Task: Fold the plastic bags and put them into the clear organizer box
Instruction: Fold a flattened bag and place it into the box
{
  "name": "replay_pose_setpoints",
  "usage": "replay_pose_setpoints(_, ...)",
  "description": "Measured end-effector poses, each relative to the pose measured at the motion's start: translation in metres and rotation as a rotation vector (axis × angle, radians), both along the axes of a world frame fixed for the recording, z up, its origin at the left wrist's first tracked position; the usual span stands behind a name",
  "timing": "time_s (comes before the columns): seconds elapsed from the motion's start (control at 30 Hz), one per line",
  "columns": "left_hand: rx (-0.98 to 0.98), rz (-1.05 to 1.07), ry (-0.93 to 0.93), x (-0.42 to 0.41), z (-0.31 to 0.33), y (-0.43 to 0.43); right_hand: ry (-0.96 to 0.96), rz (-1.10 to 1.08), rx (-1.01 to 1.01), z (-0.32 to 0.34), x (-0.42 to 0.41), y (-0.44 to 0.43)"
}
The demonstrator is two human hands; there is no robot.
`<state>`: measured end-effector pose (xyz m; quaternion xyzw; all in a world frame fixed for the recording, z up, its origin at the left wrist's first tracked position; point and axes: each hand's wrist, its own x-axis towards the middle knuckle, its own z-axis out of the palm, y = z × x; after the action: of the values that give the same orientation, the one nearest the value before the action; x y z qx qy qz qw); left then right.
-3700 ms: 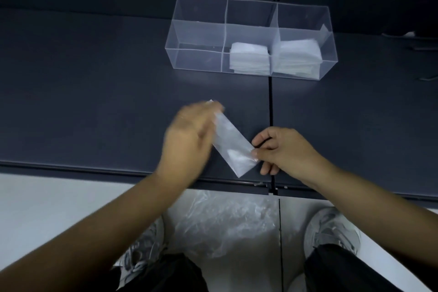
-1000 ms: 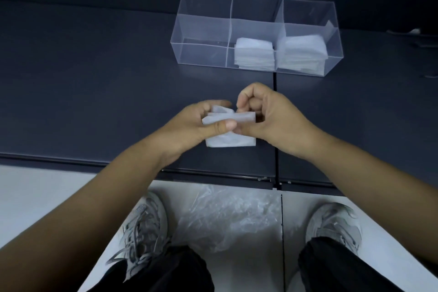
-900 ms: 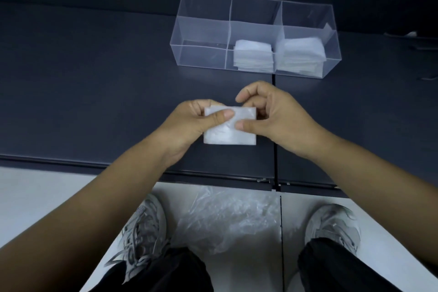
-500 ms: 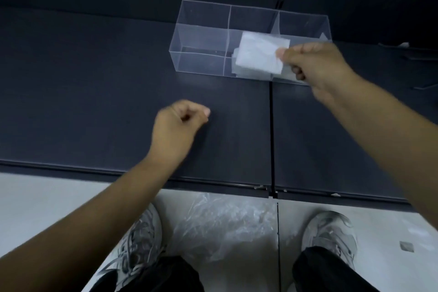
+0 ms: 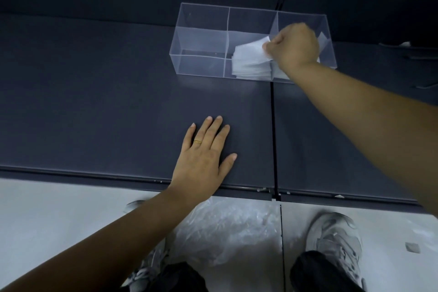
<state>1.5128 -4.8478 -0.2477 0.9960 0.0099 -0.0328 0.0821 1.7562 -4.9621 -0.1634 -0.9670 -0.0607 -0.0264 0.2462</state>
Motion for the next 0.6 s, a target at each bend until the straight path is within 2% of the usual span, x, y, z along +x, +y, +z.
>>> replay_pose_setpoints(0.2,-0.014,-0.001,-0.013,0.0,0.0,0.001,0.07,-0.071,-0.079,-0.009,0.003,0.001)
replay_pose_setpoints(0.3,0.005,0.0,-0.015,0.0,-0.001,0.002,0.05,-0.045,0.014,-0.005,-0.002,-0.004)
replay_pose_setpoints(0.4,0.007,-0.004,-0.016,0.0,-0.001,0.002,-0.067,0.001,0.133,0.004,-0.026,-0.012)
replay_pose_setpoints(0.47,-0.005,-0.008,-0.024,0.0,-0.001,0.001,-0.193,0.127,0.28,0.008,-0.064,-0.022)
replay_pose_setpoints(0.53,-0.02,-0.012,-0.033,0.001,-0.001,0.002,-0.263,0.381,0.401,0.001,-0.124,-0.039)
replay_pose_setpoints(0.6,-0.035,-0.015,-0.043,0.001,-0.002,0.002,-0.151,0.711,0.362,-0.017,-0.194,-0.064)
